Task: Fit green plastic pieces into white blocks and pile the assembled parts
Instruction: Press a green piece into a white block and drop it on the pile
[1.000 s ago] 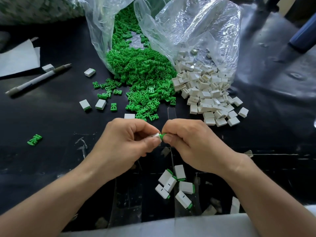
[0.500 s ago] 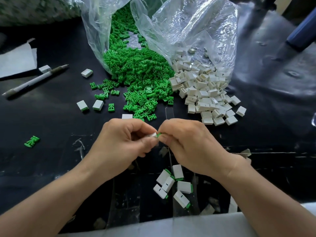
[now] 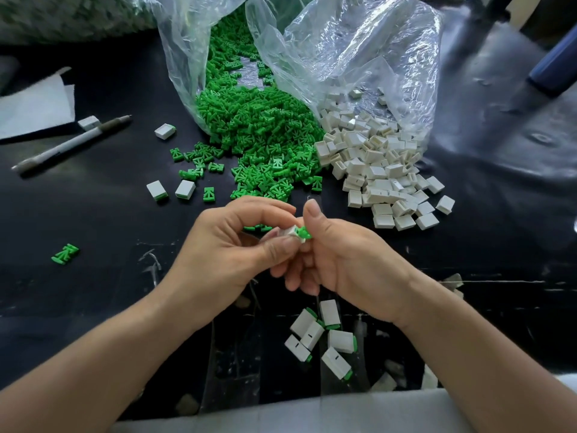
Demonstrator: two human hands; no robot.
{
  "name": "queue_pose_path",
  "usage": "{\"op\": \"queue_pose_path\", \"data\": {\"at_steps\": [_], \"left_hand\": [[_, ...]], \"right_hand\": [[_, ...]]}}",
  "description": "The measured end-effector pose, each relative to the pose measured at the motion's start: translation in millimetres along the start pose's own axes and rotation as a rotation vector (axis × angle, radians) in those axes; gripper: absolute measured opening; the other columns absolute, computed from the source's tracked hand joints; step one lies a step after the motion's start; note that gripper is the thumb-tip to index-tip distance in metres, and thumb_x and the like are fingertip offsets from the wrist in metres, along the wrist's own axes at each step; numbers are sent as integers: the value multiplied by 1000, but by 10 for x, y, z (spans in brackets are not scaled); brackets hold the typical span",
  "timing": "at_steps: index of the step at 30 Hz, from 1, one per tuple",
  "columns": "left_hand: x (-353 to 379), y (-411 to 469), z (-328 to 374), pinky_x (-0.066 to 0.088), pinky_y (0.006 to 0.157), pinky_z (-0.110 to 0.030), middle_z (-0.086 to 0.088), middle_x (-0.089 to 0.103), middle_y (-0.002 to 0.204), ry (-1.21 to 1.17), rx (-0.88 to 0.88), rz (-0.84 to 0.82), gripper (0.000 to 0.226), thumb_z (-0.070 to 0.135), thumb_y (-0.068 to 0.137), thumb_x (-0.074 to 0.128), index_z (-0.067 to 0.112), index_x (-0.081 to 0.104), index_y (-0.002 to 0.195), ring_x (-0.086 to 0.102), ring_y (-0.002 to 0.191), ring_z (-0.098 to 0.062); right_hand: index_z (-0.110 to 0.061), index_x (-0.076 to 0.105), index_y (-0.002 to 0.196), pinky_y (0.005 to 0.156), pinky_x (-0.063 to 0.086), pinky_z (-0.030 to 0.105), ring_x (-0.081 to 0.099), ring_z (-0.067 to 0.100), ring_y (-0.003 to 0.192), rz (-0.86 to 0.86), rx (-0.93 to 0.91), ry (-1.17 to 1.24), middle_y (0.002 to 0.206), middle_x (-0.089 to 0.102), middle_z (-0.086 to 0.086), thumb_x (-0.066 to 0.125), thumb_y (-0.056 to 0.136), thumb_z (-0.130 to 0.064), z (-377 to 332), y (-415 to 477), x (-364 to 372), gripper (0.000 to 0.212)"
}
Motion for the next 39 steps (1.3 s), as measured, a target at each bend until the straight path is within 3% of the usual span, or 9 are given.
{"op": "queue_pose_path", "data": {"at_steps": [3,5,12,15,19,22,28,33,39], "left_hand": [[32,-23,9,56,57,-34,-13,67,92,-54,40,-75,23,10,63,68,0,70,83,65,60,-30],[39,-32,8,57,57,-45,-16,65,95,-20,67,-82,24,10,64,67,-1,70,86,66,61,-35],[56,-17,-33,55,56,-23,1,69,87,-51,45,-24,23,17,58,69,8,72,78,67,62,-16],[64,-18,-26,55,56,-23,0,69,87,-44,48,-18,25,20,57,70,7,72,78,67,64,-17],[61,-9,-13,56,56,-30,-7,69,85,-54,54,-4,22,11,61,68,1,72,79,66,60,-21],[70,-10,8,53,52,-25,-9,69,76,-92,53,-26,17,4,65,65,-2,70,80,64,51,-20],[16,-8,12,52,60,-23,-12,70,70,-78,-47,-55,21,9,71,62,9,73,89,65,59,-19],[21,-11,37,54,64,-26,-20,68,74,-82,-71,-35,22,7,69,59,14,76,82,65,63,-24],[2,-3,11,55,67,-28,-11,72,77,-107,-129,-47,23,8,67,60,4,73,85,65,66,-28]], "right_hand": [[-7,56,81,51,38,20,47,9,54,18,4,-5,60,54,-4,38,72,-65,11,-12,17,61],[-9,53,75,52,37,20,44,7,53,59,-13,-74,57,51,-8,39,75,-64,21,-27,31,57],[-10,46,74,49,26,18,30,6,52,98,-25,-96,58,36,-7,34,76,-51,-12,-39,117,43],[-3,53,85,48,25,18,29,7,53,107,-28,-80,56,35,-9,35,76,-50,2,-42,115,51],[-11,48,73,51,27,22,35,8,52,72,0,-25,56,42,-6,36,73,-57,1,-20,93,47],[-9,49,74,51,29,22,38,8,52,30,18,32,57,47,-5,38,74,-52,-10,-21,56,44],[-9,57,78,49,31,18,39,7,53,41,-6,-59,62,48,-3,39,76,-51,-25,-27,24,45],[-11,57,79,50,33,18,43,6,54,40,-7,-130,63,51,-3,38,77,-51,-41,-42,24,45],[-18,52,71,51,36,14,44,5,54,121,-58,-271,62,52,-9,36,75,-53,-31,-45,44,39]]}}
Point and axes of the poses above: each hand's wrist, its own y-axis towards the middle knuckle, its own x-axis out of the palm, z = x × y, the point moved 1 cm from there along y, towards the middle knuckle
